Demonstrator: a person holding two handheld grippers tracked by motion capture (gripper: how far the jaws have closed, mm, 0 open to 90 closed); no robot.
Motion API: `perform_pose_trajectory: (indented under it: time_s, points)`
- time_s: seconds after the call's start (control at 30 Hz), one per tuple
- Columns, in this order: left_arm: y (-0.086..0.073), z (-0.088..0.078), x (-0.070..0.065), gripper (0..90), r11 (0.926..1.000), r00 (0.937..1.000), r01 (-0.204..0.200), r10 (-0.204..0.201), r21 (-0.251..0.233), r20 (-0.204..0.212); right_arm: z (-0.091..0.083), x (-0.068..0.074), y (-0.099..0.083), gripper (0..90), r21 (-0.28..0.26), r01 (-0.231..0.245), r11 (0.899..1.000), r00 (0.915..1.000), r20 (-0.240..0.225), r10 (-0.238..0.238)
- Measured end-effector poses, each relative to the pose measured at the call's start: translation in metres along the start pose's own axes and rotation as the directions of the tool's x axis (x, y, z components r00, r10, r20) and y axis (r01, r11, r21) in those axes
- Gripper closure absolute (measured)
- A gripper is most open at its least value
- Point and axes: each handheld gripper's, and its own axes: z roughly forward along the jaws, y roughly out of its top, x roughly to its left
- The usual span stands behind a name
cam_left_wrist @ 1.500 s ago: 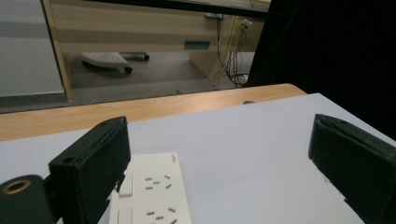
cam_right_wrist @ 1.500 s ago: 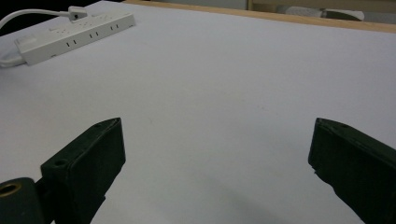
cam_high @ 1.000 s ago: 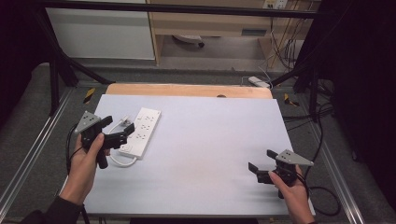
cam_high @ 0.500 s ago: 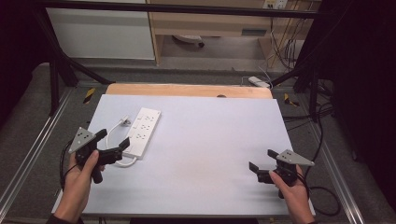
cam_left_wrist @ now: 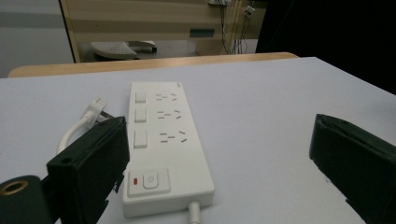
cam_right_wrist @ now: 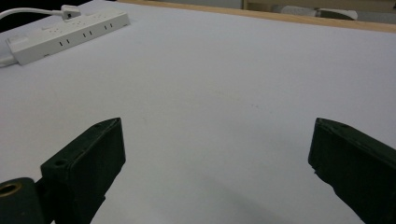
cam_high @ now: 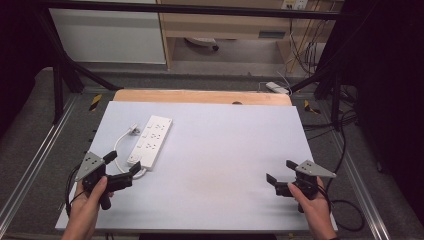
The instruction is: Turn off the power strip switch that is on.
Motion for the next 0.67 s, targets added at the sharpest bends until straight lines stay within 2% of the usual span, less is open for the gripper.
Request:
perform_pose_trajectory:
  time_s: [0.33,0.4,0.5,0.53,0.67]
  points:
    - [-0.025,0.001,-0.011,5.2,0.9981,1.0000,0.005,-0.005,0.061,0.007,0.001,-0.001,-0.001,4.1,0.003,-0.005,1.000,1.0000,0.008,0.005]
    - [-0.028,-0.001,-0.012,5.4,0.9977,0.9998,0.006,-0.005,0.067,-0.019,0.002,-0.002,-0.001,3.9,0.001,-0.005,1.000,0.9999,0.010,0.005]
    - [-0.032,-0.004,-0.012,5.6,0.9966,0.9993,-0.013,0.016,0.082,-0.034,0.002,-0.004,-0.001,3.9,0.007,-0.005,1.000,0.9997,0.022,0.005]
    - [-0.033,-0.005,-0.012,5.6,0.9962,0.9992,-0.018,0.021,0.085,-0.035,0.003,-0.004,-0.002,4.0,0.019,-0.006,1.000,0.9994,0.035,0.006]
    - [-0.039,-0.005,-0.011,5.6,0.9932,0.9995,0.006,-0.002,0.116,-0.030,0.011,-0.007,-0.005,4.5,0.074,-0.009,0.997,0.9975,0.071,0.003]
